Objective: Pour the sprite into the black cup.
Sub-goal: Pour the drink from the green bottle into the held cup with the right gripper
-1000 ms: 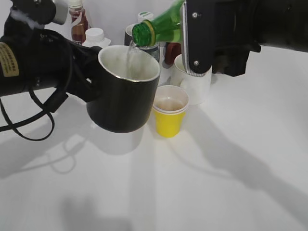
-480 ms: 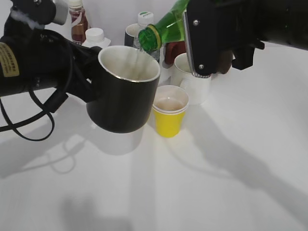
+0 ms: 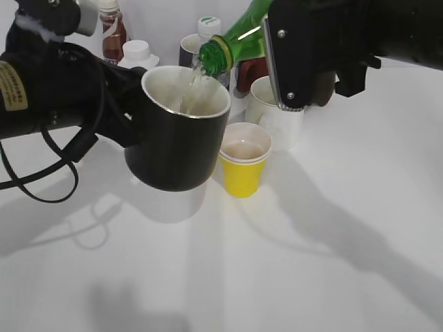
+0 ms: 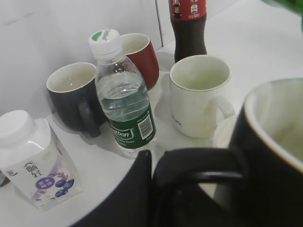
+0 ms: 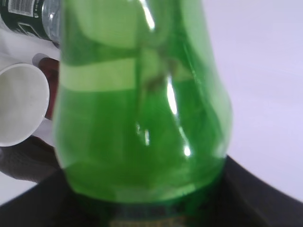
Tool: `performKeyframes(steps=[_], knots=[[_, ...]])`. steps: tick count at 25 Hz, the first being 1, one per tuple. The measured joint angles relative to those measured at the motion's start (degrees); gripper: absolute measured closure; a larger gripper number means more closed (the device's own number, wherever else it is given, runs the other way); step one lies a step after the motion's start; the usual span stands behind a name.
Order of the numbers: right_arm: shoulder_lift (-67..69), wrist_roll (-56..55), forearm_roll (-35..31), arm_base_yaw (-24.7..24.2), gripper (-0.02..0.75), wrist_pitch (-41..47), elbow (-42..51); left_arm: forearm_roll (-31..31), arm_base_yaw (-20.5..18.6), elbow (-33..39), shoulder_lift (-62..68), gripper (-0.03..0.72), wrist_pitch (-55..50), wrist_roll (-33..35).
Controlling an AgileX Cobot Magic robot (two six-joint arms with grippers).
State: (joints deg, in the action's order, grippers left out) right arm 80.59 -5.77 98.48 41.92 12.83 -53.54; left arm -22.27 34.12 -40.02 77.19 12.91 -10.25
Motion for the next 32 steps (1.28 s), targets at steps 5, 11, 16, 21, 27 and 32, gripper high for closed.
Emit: performKeyframes(steps=[5, 11, 16, 21, 27, 32], knots=[[0.05, 0.00, 0.35, 0.00, 0.320, 0.00, -0.02, 0.00, 0.00, 0.00, 0.00, 0.648, -0.08, 0.00], [0.05, 0.05, 0.41, 0.00, 0.320, 0.05, -0.02, 0.00, 0.00, 0.00, 0.00, 0.648, -0.21, 0.00], [0.05, -0.01, 0.18, 0.00, 0.321, 0.05, -0.02, 0.00, 0.00, 0.00, 0.00, 0.648, -0.38, 0.00], [0.05, -0.01, -6.43, 0.00, 0.321, 0.05, -0.06, 0.00, 0.00, 0.00, 0.00, 0.648, -0.38, 0.00], [0.05, -0.06, -24.29, 0.00, 0.321, -0.39, -0.24, 0.00, 0.00, 0.00, 0.00, 0.648, -0.28, 0.00], [0.05, -0.26, -38.54, 0.00, 0.321, -2.71, -0.06, 0.00, 0.00, 0.00, 0.00, 0.648, 0.02, 0.00]])
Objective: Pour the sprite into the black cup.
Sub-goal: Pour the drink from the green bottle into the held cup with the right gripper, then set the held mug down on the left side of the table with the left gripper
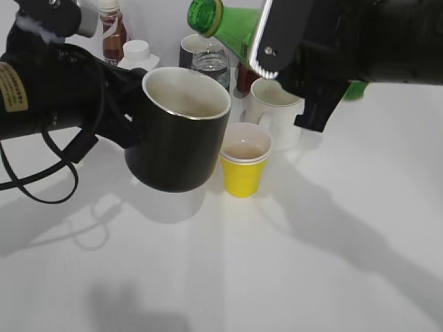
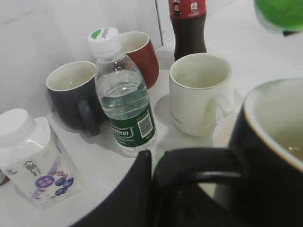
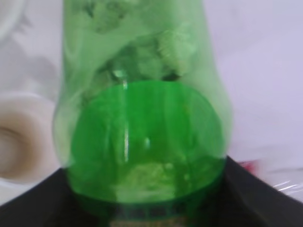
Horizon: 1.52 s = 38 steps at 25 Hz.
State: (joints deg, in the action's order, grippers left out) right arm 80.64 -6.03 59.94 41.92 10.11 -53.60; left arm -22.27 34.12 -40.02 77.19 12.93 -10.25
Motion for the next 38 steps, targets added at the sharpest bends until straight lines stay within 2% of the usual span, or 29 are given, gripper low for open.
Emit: performKeyframes(steps=[3, 6, 8, 12, 16, 18, 21, 27, 32, 38], knots=[[0.00, 0.00, -9.76, -0.71, 0.321, -1.27, 1.04, -0.05, -0.32, 0.05, -0.05, 0.648, 0.51, 0.00], [-0.70, -0.06, -22.90, -4.46, 0.321, -9.48, 4.75, 1.13, -2.87, 0.05, -0.05, 0.648, 1.36, 0.05], [-2.43, -0.17, -30.69, -8.70, 0.321, -18.04, 9.10, 2.00, -6.27, 0.16, -0.05, 0.648, 3.27, 0.05], [-5.27, -1.55, -38.54, -19.85, 0.321, -28.70, 16.90, 3.86, -15.42, 2.89, 1.96, 0.648, 16.31, 0.05], [-5.46, -7.68, -40.32, -28.83, 0.321, -42.68, 24.76, 7.49, -22.77, 7.33, 8.07, 0.648, 27.87, 0.05], [-5.48, -8.78, -42.08, -30.53, 0.321, -50.70, 27.35, 7.99, -25.40, 9.57, 12.50, 0.648, 32.19, 0.05], [-5.59, -8.83, -43.24, -30.98, 0.321, -54.63, 29.03, 8.29, -27.90, 11.23, 18.67, 0.648, 40.48, 0.16], [-5.59, -8.77, -41.90, -30.98, 0.321, -54.98, 29.77, 8.51, -28.75, 11.41, 26.51, 0.648, 51.48, 0.16], [-5.59, -9.91, -38.05, -30.98, 0.321, -55.20, 29.77, 8.49, -28.75, 11.41, 30.10, 0.648, 51.73, 1.64], [-5.59, -11.42, -37.08, -30.98, 0.321, -55.43, 29.77, 8.32, -28.75, 11.41, 30.38, 0.648, 51.86, 2.09]])
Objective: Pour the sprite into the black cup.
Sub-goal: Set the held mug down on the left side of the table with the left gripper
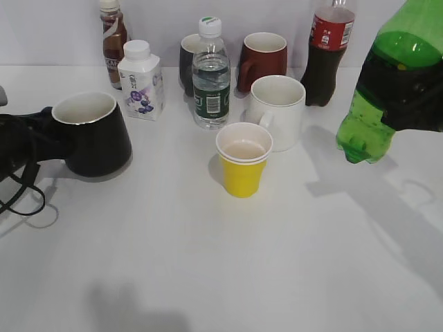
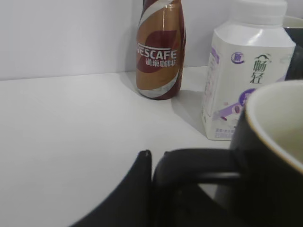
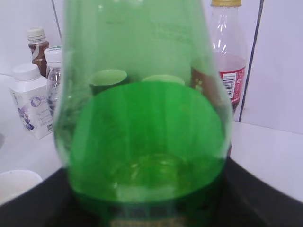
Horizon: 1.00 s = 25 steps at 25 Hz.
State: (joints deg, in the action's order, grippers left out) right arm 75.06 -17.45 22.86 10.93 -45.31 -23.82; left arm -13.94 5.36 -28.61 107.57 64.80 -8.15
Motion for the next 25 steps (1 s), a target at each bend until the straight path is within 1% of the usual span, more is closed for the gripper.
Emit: performKeyframes(steps=[5, 10, 16, 25], knots=[[0.00, -0.21, 0.02, 0.00, 0.321, 0.00, 0.00, -0.30, 0.00, 0.00, 0.00, 0.648, -0.29, 0.39], [0.00, -0.33, 0.02, 0.00, 0.321, -0.01, 0.00, -2.64, 0.00, 0.00, 0.00, 0.645, -0.48, 3.42], [0.00, -0.97, 0.02, 0.00, 0.321, -0.01, 0.00, -3.56, 0.00, 0.00, 0.00, 0.589, 0.49, 3.46], [0.00, -1.16, 0.02, 0.00, 0.321, -0.07, 0.00, -3.09, 0.00, 0.44, 0.00, 0.571, 0.80, 3.34]])
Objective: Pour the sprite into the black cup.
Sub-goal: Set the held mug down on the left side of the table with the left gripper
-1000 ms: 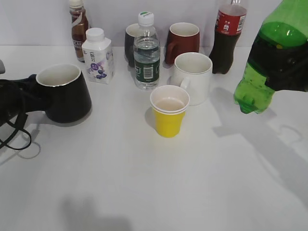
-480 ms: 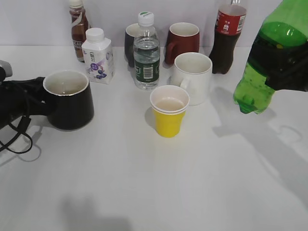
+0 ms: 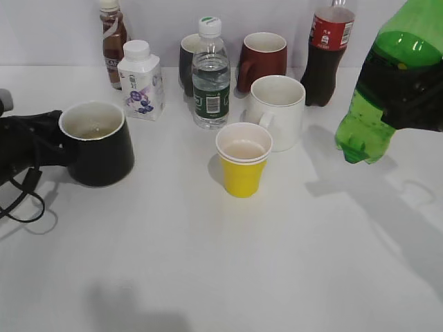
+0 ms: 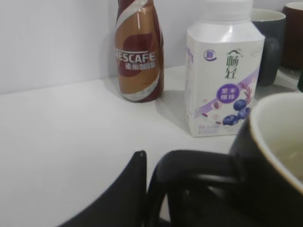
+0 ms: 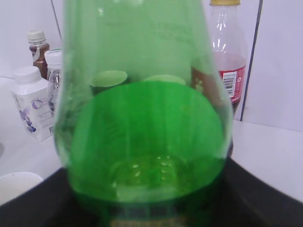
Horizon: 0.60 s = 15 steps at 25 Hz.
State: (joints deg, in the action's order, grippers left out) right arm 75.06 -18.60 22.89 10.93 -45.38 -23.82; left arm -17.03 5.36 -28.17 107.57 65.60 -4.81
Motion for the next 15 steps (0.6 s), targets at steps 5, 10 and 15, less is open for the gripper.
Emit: performKeyframes(steps=[5, 10, 15], knots=[[0.00, -0.02, 0.00, 0.00, 0.321, 0.00, 0.00, 0.78, -0.06, 3.00, -0.05, 0.557, 1.63, 0.00], [0.00, -0.12, 0.00, 0.00, 0.321, -0.11, 0.00, 0.78, -0.06, 4.17, -0.10, 0.449, 2.42, -0.05], [0.00, -0.17, 0.00, 0.00, 0.321, -0.22, 0.00, 0.79, -0.06, 4.17, -0.17, 0.397, 2.58, -0.05]])
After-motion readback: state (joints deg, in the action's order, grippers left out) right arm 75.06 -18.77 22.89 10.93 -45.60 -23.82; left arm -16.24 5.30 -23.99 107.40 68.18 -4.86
